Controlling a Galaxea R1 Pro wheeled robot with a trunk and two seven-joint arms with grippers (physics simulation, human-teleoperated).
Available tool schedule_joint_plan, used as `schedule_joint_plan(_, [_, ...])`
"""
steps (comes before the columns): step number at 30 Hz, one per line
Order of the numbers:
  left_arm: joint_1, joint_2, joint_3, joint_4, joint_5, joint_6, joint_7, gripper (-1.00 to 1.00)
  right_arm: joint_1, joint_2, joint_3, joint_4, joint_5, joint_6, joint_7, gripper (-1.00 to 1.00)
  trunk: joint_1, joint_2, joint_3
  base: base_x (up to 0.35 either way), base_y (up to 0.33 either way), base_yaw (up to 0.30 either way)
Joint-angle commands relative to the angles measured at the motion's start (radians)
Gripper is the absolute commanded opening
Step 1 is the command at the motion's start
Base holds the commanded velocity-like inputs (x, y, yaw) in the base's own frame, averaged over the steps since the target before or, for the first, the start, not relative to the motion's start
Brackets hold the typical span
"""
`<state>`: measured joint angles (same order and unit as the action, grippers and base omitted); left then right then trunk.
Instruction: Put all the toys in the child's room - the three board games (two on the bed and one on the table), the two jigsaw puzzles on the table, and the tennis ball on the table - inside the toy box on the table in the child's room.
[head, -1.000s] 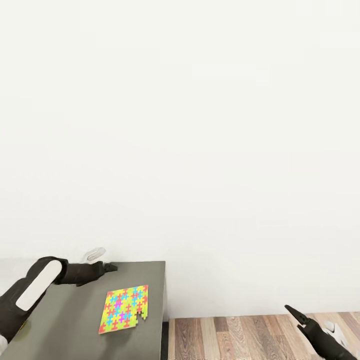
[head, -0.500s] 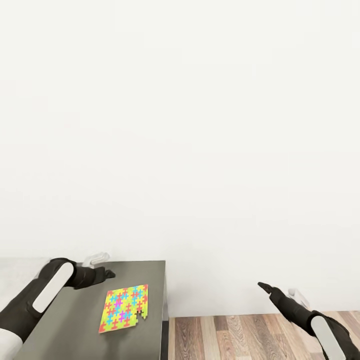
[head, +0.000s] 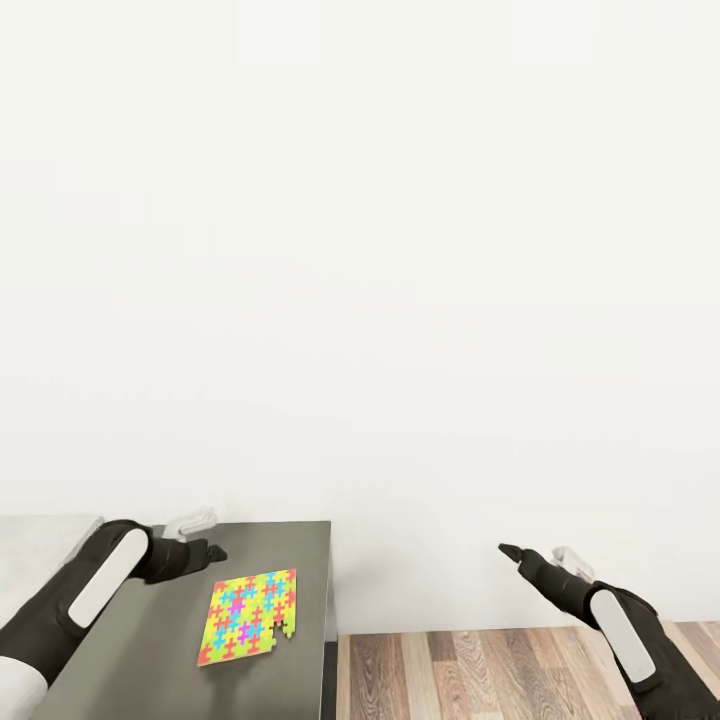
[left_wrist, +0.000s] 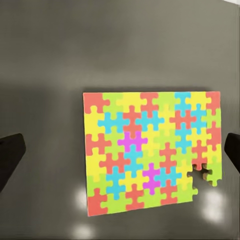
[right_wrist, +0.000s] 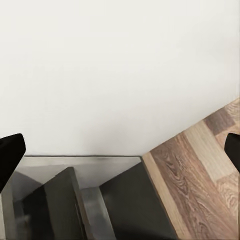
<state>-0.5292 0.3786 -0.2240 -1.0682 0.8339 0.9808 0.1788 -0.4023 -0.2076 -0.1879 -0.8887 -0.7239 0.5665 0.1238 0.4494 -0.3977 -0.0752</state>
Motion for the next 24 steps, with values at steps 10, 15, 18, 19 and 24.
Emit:
schedule_joint_plan(10, [-0.005, 0.001, -0.004, 0.162, 0.004, -0.05, 0.009, 1.0, -0.013, 0.005, 0.053, -0.02, 0.01, 0.037, 0.008, 1.0, 0.001, -0.002, -0.002, 0.0, 0.0, 0.0])
schedule_joint_plan(15, [-0.006, -0.007, -0.004, 0.203, 0.001, -0.062, 0.009, 1.0, -0.011, -0.002, 0.056, -0.024, 0.01, 0.039, 0.015, 1.0, 0.001, -0.002, -0.002, 0.0, 0.0, 0.0])
schedule_joint_plan(18, [-0.006, -0.017, -0.004, 0.221, -0.007, -0.066, 0.009, 1.0, -0.009, -0.006, 0.053, -0.027, 0.01, 0.039, 0.028, 1.0, 0.001, -0.002, -0.003, 0.0, 0.0, 0.0])
schedule_joint_plan(19, [-0.006, -0.02, -0.004, 0.225, -0.01, -0.067, 0.009, 1.0, -0.008, -0.006, 0.053, -0.029, 0.009, 0.039, 0.035, 1.0, 0.001, -0.002, -0.003, 0.0, 0.0, 0.0])
schedule_joint_plan(24, [-0.006, -0.03, -0.004, 0.236, -0.028, -0.092, 0.004, 1.0, -0.005, -0.008, 0.053, -0.04, 0.01, 0.039, 0.068, 1.0, 0.001, -0.002, -0.009, 0.0, 0.0, 0.0])
